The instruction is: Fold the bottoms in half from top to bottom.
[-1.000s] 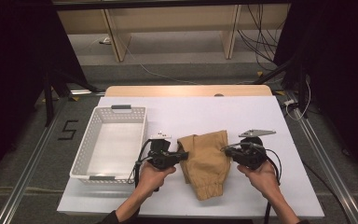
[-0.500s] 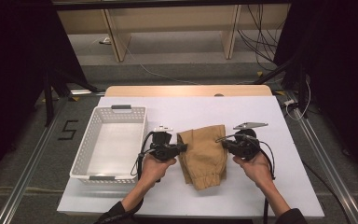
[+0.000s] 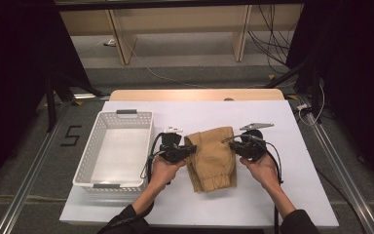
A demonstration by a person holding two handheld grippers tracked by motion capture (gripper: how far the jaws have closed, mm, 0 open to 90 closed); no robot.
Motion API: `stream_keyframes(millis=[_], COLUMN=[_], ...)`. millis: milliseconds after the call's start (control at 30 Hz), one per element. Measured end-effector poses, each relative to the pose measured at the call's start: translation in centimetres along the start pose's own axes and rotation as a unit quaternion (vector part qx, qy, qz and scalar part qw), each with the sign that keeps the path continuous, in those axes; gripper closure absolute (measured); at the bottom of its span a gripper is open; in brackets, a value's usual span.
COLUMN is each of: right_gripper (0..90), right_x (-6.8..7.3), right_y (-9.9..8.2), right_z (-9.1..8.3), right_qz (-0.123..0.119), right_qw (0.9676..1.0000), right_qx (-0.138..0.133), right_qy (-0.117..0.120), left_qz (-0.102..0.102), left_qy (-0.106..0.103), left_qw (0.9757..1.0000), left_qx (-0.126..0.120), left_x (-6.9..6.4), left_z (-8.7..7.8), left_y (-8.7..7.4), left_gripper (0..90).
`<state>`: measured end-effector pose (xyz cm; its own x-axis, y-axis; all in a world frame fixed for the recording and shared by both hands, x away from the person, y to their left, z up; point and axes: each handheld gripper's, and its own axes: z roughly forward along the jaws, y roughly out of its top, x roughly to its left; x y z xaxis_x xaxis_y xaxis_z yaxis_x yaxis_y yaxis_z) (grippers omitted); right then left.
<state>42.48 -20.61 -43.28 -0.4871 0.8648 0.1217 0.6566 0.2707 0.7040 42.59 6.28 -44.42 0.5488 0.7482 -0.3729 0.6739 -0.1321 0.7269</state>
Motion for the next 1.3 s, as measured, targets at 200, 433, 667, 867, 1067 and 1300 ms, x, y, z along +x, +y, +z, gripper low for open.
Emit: stream_keyframes(millis=[200,433,667,867,1067,1300], right_gripper=[85.2,82.6,45.5,39.0,35.7,34.7], right_x=[-0.1,0.0,-0.5,-0.8,-0.9,-1.1], right_y=[0.0,-0.5,-0.6,-1.0,-1.4,-1.8], right_z=[0.6,1.3,1.0,0.7,1.4,2.6], right_qz=[0.000,-0.018,-0.007,0.014,0.020,0.031], right_qw=[1.0000,0.9993,0.9993,0.9994,0.9984,0.9953], right_qx=[0.008,0.026,0.030,0.029,0.052,0.091], right_qy=[-0.005,-0.020,-0.020,-0.011,-0.010,-0.004], left_qz=[0.000,0.004,0.016,0.010,-0.009,-0.029], left_qy=[0.012,0.020,0.041,0.070,0.073,0.070], left_qw=[0.9999,0.9997,0.9987,0.9967,0.9956,0.9944], left_qx=[0.003,0.009,0.027,0.041,0.057,0.073], left_x=[0.3,0.3,-0.3,-0.3,0.5,1.3], left_z=[0.5,0.8,0.4,0.4,1.0,1.8], left_y=[-0.3,-0.8,-1.1,-1.5,-1.9,-2.5], left_gripper=[87.0,83.1,56.4,43.6,35.2,37.1])
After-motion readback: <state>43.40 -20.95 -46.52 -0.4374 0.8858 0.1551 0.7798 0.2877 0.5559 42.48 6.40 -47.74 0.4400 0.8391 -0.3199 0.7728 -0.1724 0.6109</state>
